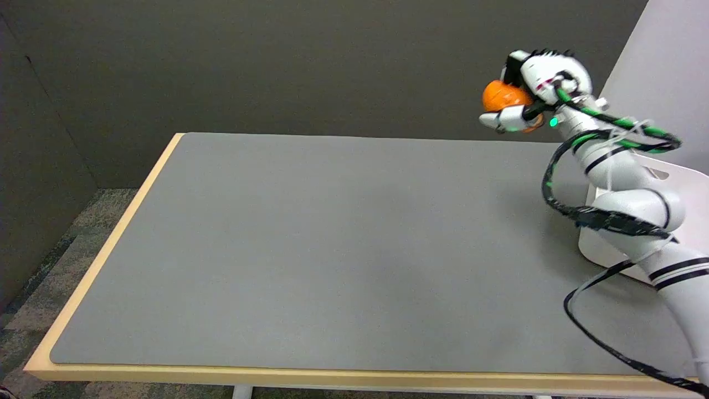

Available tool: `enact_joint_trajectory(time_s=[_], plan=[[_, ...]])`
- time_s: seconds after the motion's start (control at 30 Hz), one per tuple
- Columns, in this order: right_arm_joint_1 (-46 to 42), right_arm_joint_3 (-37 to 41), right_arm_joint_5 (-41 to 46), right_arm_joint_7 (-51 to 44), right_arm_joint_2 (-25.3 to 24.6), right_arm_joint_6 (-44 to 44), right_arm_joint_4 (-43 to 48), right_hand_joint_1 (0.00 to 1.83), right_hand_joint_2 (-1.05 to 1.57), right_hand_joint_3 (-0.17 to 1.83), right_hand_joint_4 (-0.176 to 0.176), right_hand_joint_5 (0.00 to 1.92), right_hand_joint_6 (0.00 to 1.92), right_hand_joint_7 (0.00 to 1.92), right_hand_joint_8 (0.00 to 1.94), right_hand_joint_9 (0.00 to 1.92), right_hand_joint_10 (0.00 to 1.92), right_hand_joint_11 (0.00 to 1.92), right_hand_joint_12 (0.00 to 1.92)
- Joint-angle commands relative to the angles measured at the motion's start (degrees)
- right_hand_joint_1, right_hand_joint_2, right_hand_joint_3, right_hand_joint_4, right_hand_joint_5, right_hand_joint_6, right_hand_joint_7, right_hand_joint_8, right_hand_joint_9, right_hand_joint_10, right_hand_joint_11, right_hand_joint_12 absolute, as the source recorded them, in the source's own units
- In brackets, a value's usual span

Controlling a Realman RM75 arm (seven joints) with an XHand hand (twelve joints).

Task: Place mango into white box.

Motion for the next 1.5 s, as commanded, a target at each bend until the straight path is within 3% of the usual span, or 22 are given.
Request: enact_joint_trajectory(time_s=[0.03, 0.37, 0.73, 1.17, 1.5], plan=[[-1.4, 10.8, 0.0, -0.8, 8.5, 0.1, 3.6, 1.14, 1.12, 0.44, -0.126, 0.50, 1.63, 0.75, 1.66, 0.79, 1.81, 0.40, 1.92], [-5.7, 20.3, 0.0, -0.8, 11.8, 1.0, 13.5, 1.13, 1.14, 0.42, -0.118, 0.49, 1.63, 0.74, 1.68, 0.79, 1.82, 0.40, 1.92], [-14.0, 30.1, 0.0, -0.8, 8.9, 1.5, 14.7, 1.13, 1.13, 0.43, -0.119, 0.49, 1.64, 0.74, 1.67, 0.78, 1.82, 0.40, 1.92], [-26.9, 37.2, 0.0, -0.8, -4.1, 1.6, 0.1, 1.15, 1.09, 0.50, -0.124, 0.52, 1.62, 0.77, 1.64, 0.81, 1.81, 0.47, 1.92], [-29.0, 38.4, 0.0, -0.7, -10.5, 1.1, 0.6, 1.15, 1.06, 0.53, -0.126, 0.53, 1.62, 0.78, 1.63, 0.83, 1.82, 0.53, 1.92]])
